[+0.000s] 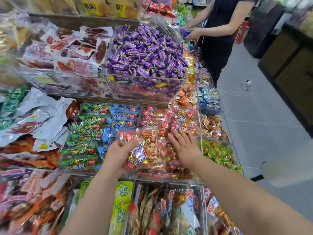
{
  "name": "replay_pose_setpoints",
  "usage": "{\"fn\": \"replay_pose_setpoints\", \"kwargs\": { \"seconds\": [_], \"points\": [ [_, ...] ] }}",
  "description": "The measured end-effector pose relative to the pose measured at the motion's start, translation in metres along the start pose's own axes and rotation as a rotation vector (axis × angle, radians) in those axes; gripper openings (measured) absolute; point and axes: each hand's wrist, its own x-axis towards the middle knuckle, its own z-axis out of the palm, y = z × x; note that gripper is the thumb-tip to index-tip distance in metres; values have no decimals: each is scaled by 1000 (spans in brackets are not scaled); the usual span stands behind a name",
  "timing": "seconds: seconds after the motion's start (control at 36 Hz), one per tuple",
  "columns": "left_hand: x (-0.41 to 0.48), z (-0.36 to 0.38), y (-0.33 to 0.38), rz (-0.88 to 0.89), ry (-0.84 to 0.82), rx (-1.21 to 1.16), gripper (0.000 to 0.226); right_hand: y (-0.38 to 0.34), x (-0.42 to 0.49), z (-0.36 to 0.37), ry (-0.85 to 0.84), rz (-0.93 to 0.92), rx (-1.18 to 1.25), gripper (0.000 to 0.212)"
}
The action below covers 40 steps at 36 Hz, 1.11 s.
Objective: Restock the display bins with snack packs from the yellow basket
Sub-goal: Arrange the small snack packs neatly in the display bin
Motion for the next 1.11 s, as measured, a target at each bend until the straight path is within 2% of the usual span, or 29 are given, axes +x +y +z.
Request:
{"fn": "replay_pose_setpoints", "kwargs": {
  "seconds": [0.08,0.14,0.25,0.28,0.31,0.33,0.36,0.39,0.47,0.56,0.61,0.67,0.78,0.86,0.92,0.94,1.03,1.06,1.11],
  "points": [
    [-3,0,4,2,-35,57,122,4,-3,-11,-58,-24,53,97],
    [-5,1,7,-3,-84,73,120,7,-10,-21,-48,-19,194,93],
    [-13,8,16,-8,-145,174,125,7,-36,-49,266,41,731,62],
    [-14,10,16,-5,-152,226,117,6,-42,-58,337,21,806,56],
    [-14,12,16,11,-167,264,98,3,-48,-68,371,-16,816,55],
    [-15,15,16,33,-194,277,70,-2,-53,-77,365,-57,788,57],
    [-15,19,17,40,-221,286,52,-8,-57,-86,329,-90,748,61],
    [-16,21,17,51,-253,323,52,-14,-61,-93,271,-99,729,66],
    [-19,29,17,115,-297,474,106,-32,-69,-104,167,-55,753,77],
    [-25,31,17,163,-271,552,117,-34,-77,-105,96,-1,788,79],
    [-26,32,17,179,-219,541,102,-25,-82,-103,4,55,852,69],
    [-21,30,15,206,-150,518,86,-9,-88,-99,-19,147,874,62],
    [-16,24,19,200,-69,426,63,24,-96,-85,100,450,1096,69],
    [-17,21,22,158,-72,329,37,27,-91,-67,186,591,1156,53],
    [-17,20,22,133,-91,285,18,19,-84,-54,219,657,1146,63],
    [-17,20,22,125,-98,276,17,14,-82,-47,232,676,1140,75],
    [-13,20,20,97,-125,276,23,-2,-79,-31,309,645,1129,114],
    [-12,19,18,82,-133,271,24,-6,-79,-27,356,581,1104,119],
    [-11,17,15,48,-135,251,47,-12,-77,-21,376,441,880,122]
  ]
}}
